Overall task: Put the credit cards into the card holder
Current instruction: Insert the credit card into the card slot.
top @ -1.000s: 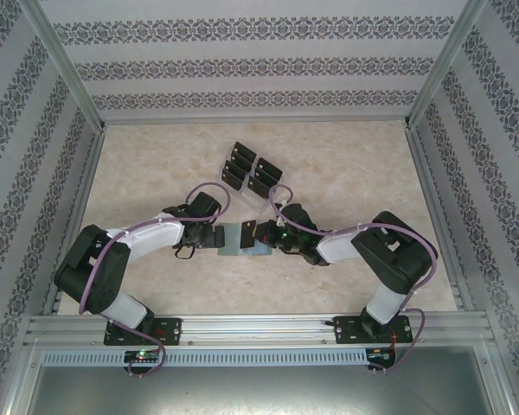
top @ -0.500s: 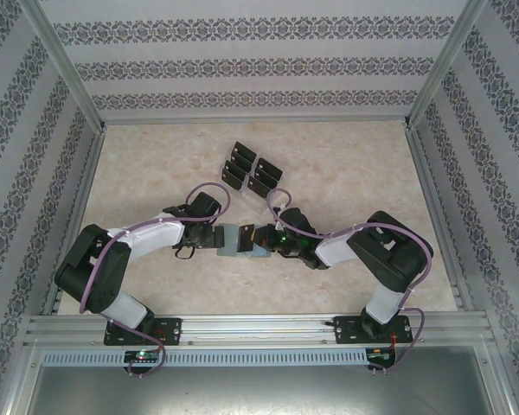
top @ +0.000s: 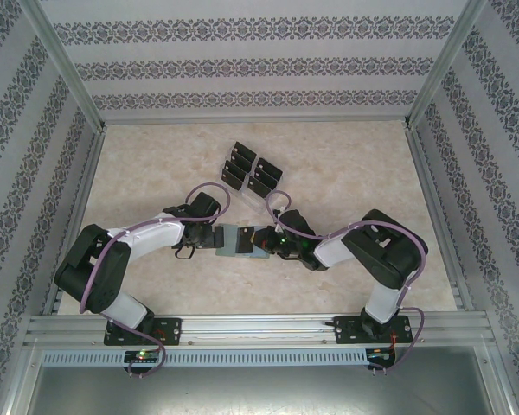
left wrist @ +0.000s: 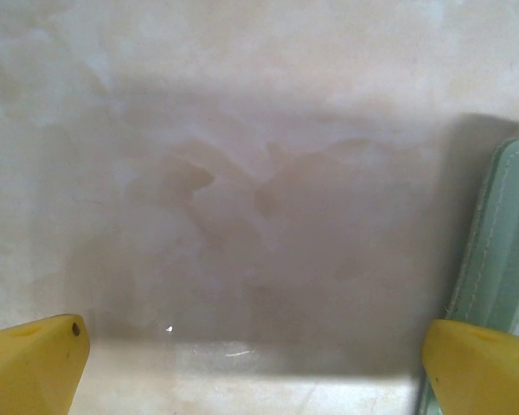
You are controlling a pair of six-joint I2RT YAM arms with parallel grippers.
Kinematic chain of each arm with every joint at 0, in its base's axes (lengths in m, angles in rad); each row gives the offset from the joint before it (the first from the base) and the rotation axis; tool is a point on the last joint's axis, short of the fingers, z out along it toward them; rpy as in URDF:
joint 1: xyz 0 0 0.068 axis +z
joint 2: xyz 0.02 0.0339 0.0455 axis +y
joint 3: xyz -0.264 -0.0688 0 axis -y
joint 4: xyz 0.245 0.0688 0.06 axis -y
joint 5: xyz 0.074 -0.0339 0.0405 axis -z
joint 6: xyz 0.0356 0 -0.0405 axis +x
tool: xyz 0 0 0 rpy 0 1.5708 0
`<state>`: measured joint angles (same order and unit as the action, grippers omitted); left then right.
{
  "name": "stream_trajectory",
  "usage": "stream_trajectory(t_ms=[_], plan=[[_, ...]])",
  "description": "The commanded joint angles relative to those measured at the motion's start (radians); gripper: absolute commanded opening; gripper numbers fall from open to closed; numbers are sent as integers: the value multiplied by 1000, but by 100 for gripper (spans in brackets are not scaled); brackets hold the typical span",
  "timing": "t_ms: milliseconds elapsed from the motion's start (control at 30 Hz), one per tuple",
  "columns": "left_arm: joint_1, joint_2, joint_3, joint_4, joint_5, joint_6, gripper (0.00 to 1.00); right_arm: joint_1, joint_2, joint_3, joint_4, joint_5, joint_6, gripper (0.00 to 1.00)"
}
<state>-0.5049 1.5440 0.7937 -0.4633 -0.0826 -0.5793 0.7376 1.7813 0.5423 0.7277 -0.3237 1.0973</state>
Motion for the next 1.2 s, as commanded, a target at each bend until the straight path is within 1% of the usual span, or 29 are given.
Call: stream_trajectory(t_ms=[0,333,533,567,733,967,1067,1167], plan=[[-13,12,-14,12,21,-4,100,27,38,26,-16,-23,1,0],[-14,12,-23,24,32,-6,100,54,61,67,-37,-31,4,0],[-14,10,-28,26,31,-8,100,57,55,62,-46,-28,5,0],[-14,7,-27,23,27,-9,100,57,51,62,-50,-27,3,2],[-15,-38,-12,-32,-33,-38,100,58,18,63,-88,-21,-8,21],[-13,-95,27,-98,-88,-49,100,58,-25,80,-179,-7,-36,42],[-13,-108,41,-110,-98,-44,100,57,-45,84,-229,7,-49,49],[-13,-116,54,-113,-89,-39,100,56,-71,87,-277,26,-61,53]])
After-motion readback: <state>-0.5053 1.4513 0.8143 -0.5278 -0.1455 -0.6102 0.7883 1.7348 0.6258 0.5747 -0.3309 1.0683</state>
